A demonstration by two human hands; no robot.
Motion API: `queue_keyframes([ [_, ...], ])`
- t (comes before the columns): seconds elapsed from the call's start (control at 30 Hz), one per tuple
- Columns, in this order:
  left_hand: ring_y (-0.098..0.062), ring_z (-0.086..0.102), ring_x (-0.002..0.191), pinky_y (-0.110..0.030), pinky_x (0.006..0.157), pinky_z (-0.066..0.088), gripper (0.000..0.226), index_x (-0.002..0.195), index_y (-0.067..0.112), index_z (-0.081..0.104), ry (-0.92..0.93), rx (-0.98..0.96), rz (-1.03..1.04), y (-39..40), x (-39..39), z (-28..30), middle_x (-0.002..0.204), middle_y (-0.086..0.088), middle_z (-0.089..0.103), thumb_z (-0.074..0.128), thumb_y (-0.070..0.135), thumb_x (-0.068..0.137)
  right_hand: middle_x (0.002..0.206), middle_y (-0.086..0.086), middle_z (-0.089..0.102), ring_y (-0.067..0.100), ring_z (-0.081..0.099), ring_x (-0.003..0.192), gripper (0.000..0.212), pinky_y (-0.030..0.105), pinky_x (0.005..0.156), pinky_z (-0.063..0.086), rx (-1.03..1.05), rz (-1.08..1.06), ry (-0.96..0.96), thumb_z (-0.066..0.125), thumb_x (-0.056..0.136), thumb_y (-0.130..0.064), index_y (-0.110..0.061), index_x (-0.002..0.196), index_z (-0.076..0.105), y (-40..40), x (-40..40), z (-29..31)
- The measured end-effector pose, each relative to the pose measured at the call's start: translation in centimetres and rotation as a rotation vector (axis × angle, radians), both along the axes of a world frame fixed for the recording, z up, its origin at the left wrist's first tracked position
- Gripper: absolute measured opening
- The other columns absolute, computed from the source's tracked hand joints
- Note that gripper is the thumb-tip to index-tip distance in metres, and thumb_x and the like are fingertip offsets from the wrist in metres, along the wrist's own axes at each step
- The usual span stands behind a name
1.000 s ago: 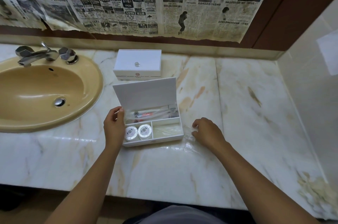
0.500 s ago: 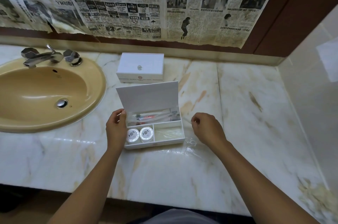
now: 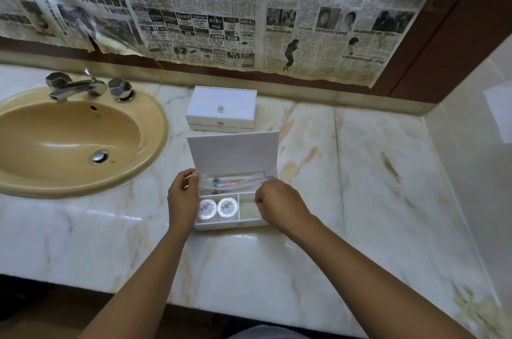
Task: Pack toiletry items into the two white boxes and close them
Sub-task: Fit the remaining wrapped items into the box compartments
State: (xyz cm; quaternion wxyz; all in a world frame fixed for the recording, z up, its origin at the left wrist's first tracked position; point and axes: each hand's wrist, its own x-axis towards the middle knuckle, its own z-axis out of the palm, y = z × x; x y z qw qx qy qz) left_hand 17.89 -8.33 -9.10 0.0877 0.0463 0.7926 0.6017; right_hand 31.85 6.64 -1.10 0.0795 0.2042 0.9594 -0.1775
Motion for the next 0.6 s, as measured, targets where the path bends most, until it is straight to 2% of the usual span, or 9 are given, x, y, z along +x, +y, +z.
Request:
queue_keyframes([
  [0.07, -0.012, 0.06, 0.094, -0.003, 0.072, 0.04, 0.013, 0.106, 0.016, 0.064, -0.003, 0.0, 0.006, 0.1, 0.1, 0.1, 0.103, 0.0, 0.067, 0.053, 0.017, 0.099, 0.067, 0.007, 0.046, 0.027, 0.047, 0.067, 0.021, 0.026, 0.062, 0.035, 0.031, 0.064, -0.078, 0.05, 0.074, 0.01, -0.008, 0.064, 0.052, -0.5, -0.3, 0.1],
  [0.17, -0.011, 0.06, 0.093, -0.003, 0.071, 0.041, 0.015, 0.108, 0.014, 0.065, -0.001, -0.003, 0.007, 0.0, 0.1, 0.1, 0.103, 0.0, 0.067, 0.053, 0.018, 0.099, 0.059, 0.002, 0.028, 0.024, 0.038, 0.06, 0.038, 0.027, 0.063, 0.032, 0.09, 0.159, -0.114, 0.049, 0.076, 0.014, -0.012, 0.056, 0.029, -0.9, -0.4, 0.2],
  [0.27, -0.011, 0.061, 0.094, -0.006, 0.072, 0.041, 0.016, 0.109, 0.013, 0.065, -0.004, -0.001, 0.007, 0.0, 0.1, 0.0, 0.104, 0.0, 0.068, 0.053, 0.019, 0.099, 0.061, 0.001, 0.025, 0.025, 0.04, 0.07, 0.043, 0.027, 0.065, 0.032, 0.07, 0.147, -0.14, 0.049, 0.078, 0.013, -0.014, 0.057, 0.023, -0.8, -0.5, -0.3],
  [0.33, -0.011, 0.061, 0.095, -0.006, 0.072, 0.042, 0.017, 0.11, 0.013, 0.066, -0.006, -0.002, 0.005, 0.0, 0.0, 0.0, 0.105, 0.0, 0.068, 0.053, 0.019, 0.099, 0.063, 0.003, 0.029, 0.025, 0.04, 0.072, 0.038, 0.026, 0.066, 0.033, 0.041, 0.094, -0.159, 0.05, 0.08, 0.01, -0.011, 0.058, 0.028, -0.7, -0.4, -0.5],
  [0.43, -0.012, 0.061, 0.095, -0.006, 0.072, 0.042, 0.018, 0.111, 0.012, 0.066, -0.012, 0.0, 0.006, 0.1, 0.0, -0.1, 0.105, 0.0, 0.068, 0.053, 0.019, 0.099, 0.074, 0.008, 0.044, 0.027, 0.044, 0.072, 0.013, 0.026, 0.065, 0.034, -0.007, 0.032, -0.117, 0.051, 0.084, 0.001, -0.007, 0.073, 0.052, -0.7, -0.4, -0.3],
  [0.47, -0.012, 0.061, 0.095, -0.007, 0.072, 0.042, 0.018, 0.11, 0.013, 0.066, -0.012, 0.001, 0.008, 0.0, 0.0, -0.1, 0.105, -0.001, 0.068, 0.053, 0.02, 0.099, 0.077, 0.009, 0.049, 0.028, 0.047, 0.073, 0.011, 0.026, 0.064, 0.034, -0.027, 0.016, -0.094, 0.051, 0.086, -0.004, -0.008, 0.076, 0.055, -0.8, -0.4, -0.4],
  [0.53, -0.014, 0.062, 0.095, -0.009, 0.073, 0.043, 0.017, 0.109, 0.013, 0.066, -0.011, 0.002, 0.01, 0.0, 0.0, -0.2, 0.105, -0.002, 0.068, 0.054, 0.02, 0.099, 0.085, 0.013, 0.061, 0.03, 0.056, 0.08, 0.016, 0.027, 0.066, 0.04, -0.088, 0.005, -0.1, 0.05, 0.089, -0.014, -0.007, 0.081, 0.062, -1.1, -0.5, -0.7],
  [0.6, -0.015, 0.062, 0.096, -0.01, 0.074, 0.043, 0.016, 0.109, 0.014, 0.066, -0.013, 0.001, 0.009, 0.0, -0.1, -0.2, 0.105, -0.002, 0.068, 0.054, 0.019, 0.099, 0.091, 0.013, 0.064, 0.029, 0.057, 0.084, 0.024, 0.03, 0.068, 0.043, -0.154, 0.006, -0.149, 0.047, 0.092, -0.022, -0.009, 0.078, 0.063, -1.3, -0.5, -1.2],
])
